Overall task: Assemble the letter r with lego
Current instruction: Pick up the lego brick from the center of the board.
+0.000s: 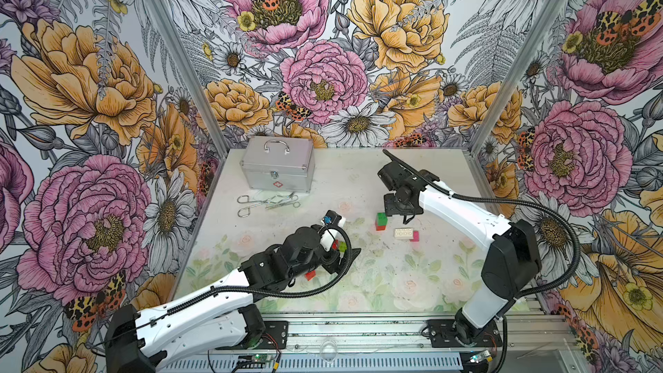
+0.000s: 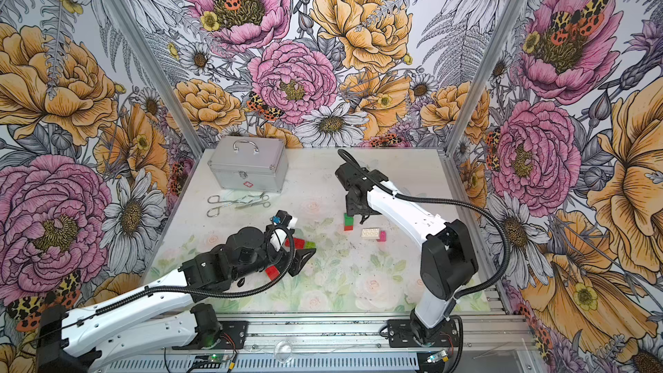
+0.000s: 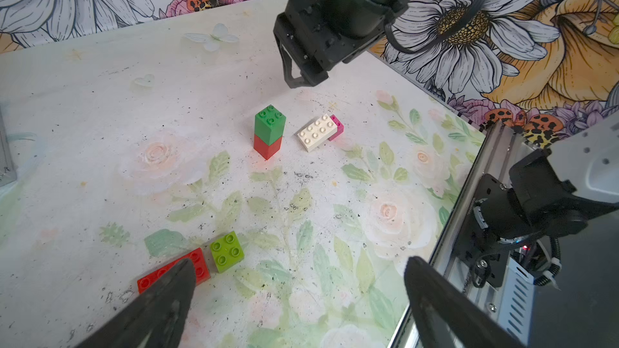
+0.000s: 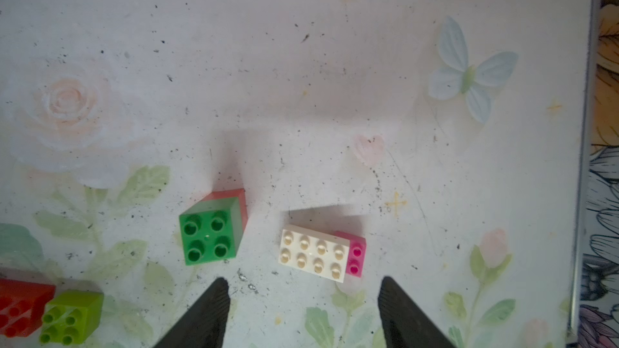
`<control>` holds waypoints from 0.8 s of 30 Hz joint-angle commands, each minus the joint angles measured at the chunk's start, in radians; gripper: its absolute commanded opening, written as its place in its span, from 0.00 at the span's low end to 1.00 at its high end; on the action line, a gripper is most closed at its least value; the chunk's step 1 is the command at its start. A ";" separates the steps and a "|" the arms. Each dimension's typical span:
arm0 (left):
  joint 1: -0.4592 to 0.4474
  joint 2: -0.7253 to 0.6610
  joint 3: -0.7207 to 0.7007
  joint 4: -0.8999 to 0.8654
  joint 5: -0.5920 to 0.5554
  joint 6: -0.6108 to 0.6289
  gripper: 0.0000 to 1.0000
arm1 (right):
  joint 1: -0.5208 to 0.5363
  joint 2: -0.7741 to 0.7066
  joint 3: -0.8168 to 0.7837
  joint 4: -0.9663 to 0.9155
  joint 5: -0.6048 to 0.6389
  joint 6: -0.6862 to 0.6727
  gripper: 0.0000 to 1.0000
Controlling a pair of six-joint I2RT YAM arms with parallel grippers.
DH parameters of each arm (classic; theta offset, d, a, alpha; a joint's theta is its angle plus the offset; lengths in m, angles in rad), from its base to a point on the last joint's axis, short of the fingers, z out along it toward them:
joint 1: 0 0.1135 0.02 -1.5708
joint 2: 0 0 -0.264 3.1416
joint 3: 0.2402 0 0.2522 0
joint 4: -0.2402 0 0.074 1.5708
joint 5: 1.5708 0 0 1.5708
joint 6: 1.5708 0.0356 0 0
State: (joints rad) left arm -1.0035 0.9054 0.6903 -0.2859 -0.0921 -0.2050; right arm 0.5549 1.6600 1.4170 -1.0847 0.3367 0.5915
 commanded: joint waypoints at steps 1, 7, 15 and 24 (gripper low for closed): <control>-0.004 0.019 0.035 -0.011 -0.011 0.019 0.99 | -0.007 -0.026 -0.080 -0.043 0.095 0.067 0.72; -0.015 0.026 0.037 -0.011 -0.015 0.021 0.99 | 0.009 -0.022 -0.181 0.012 0.085 0.132 0.73; -0.020 0.020 0.021 -0.012 -0.017 0.010 0.99 | 0.016 0.024 -0.213 0.090 0.046 0.145 0.74; -0.022 0.018 0.002 -0.004 -0.020 0.003 0.99 | 0.030 0.093 -0.192 0.112 0.033 0.150 0.74</control>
State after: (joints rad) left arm -1.0172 0.9314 0.7013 -0.2920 -0.0929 -0.2020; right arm 0.5735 1.7390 1.2015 -0.9958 0.3706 0.7185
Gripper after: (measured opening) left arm 0.988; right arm 0.737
